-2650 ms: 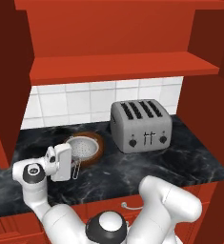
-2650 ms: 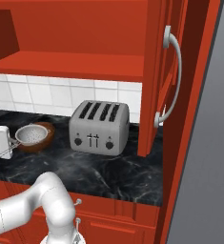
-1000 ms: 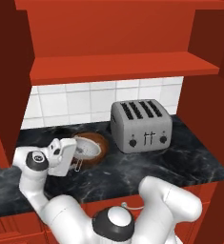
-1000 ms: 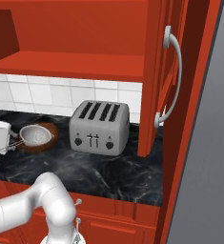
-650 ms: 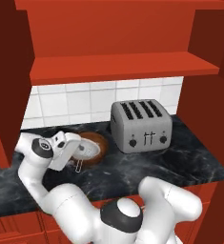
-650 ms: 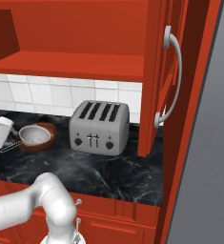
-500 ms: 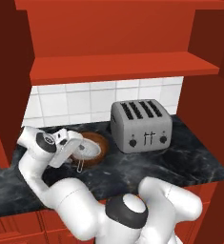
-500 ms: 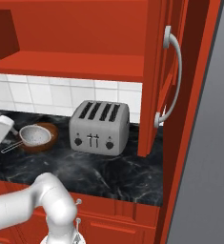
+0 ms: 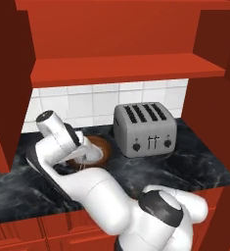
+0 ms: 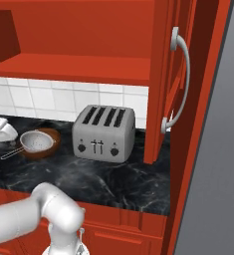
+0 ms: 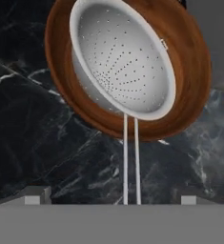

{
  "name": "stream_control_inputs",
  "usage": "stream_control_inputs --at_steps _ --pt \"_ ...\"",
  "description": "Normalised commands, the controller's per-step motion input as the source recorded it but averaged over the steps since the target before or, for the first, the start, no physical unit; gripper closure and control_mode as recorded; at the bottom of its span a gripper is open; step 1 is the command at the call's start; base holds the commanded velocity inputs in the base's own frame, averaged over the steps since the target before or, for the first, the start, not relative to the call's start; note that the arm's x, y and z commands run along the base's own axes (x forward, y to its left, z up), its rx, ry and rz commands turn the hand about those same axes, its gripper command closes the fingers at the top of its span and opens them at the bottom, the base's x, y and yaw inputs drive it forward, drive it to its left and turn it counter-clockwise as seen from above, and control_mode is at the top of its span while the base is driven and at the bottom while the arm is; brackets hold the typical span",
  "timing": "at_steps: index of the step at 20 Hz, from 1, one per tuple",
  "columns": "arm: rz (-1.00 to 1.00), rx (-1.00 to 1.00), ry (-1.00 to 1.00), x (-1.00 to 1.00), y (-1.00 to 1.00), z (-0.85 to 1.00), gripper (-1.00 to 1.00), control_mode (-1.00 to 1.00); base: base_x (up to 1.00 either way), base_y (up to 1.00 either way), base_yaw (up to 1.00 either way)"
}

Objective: Open the cabinet and setup a tea strainer by placing it in the bowl upright.

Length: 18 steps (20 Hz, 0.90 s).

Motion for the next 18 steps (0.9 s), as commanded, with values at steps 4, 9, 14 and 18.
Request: stream_control_inputs --at_steps 4,9,14,18 --pt "0.00 0.43 -0.11 -0.42 -0.22 0.03 -1.00 -1.00 0.00 0.00 0.00" --pt "0.00 0.40 -0.13 -0.67 -0.19 0.52 -1.00 -1.00 0.00 0.00 0.00" --pt "0.00 0.30 -0.08 -0.85 -0.24 0.72 -1.00 -1.00 0.00 0.00 0.00" --pt "0.00 0.13 0.02 -0.70 -0.45 0.36 -1.00 -1.00 0.00 0.00 0.00"
